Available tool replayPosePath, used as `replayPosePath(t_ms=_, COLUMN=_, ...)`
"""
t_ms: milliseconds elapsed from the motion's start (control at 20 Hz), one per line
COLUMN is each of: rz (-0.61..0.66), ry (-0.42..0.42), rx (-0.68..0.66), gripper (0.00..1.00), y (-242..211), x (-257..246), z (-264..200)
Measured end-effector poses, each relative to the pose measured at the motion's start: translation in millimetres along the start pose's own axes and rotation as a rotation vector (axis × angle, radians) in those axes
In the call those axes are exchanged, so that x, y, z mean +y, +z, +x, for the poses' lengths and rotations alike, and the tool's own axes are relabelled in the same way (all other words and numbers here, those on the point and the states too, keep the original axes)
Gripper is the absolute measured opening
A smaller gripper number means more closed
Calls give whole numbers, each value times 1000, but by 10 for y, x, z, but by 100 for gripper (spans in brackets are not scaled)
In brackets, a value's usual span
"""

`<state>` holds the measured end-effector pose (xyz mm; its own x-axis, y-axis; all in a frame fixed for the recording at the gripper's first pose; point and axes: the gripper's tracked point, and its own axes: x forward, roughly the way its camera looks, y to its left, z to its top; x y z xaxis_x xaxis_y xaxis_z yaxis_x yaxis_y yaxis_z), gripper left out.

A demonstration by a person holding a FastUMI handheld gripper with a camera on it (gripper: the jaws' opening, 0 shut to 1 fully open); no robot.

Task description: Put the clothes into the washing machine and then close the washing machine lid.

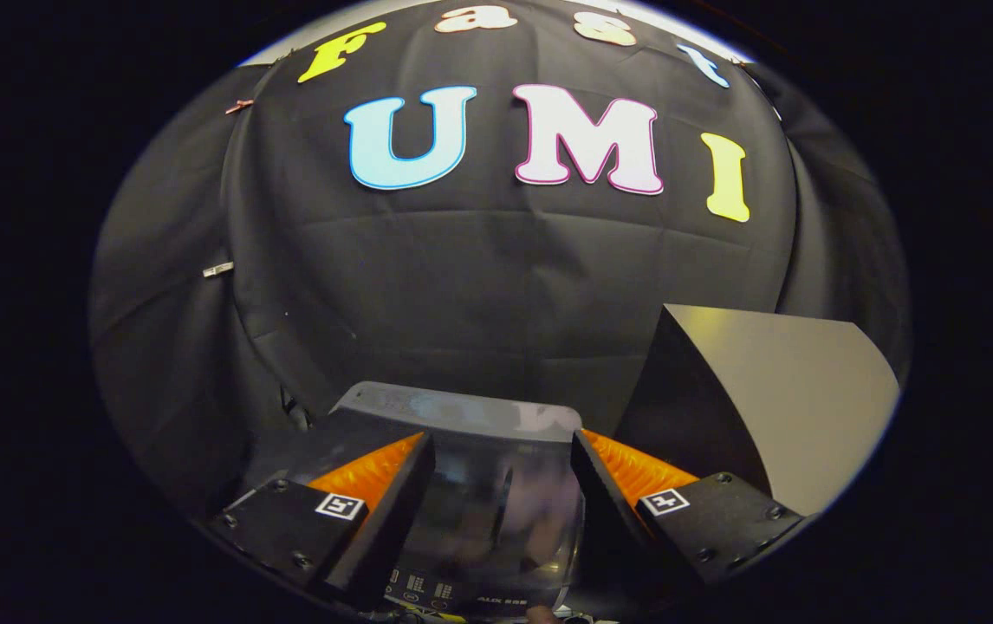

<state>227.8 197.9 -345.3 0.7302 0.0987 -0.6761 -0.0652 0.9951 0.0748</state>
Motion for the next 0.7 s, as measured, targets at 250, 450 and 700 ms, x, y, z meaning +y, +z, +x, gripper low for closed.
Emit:
replayPosePath(t_ms=250, rz=-13, ry=23, rx=-35, gripper=99, y=43, x=85, z=-230)
replayPosePath(t_ms=450, rz=-12, ry=52, rx=-69, gripper=99, y=137, x=122, z=-450)
replayPosePath(t_ms=700, rz=-2, ry=75, rx=-189, gripper=99, y=484, x=43, z=-949)
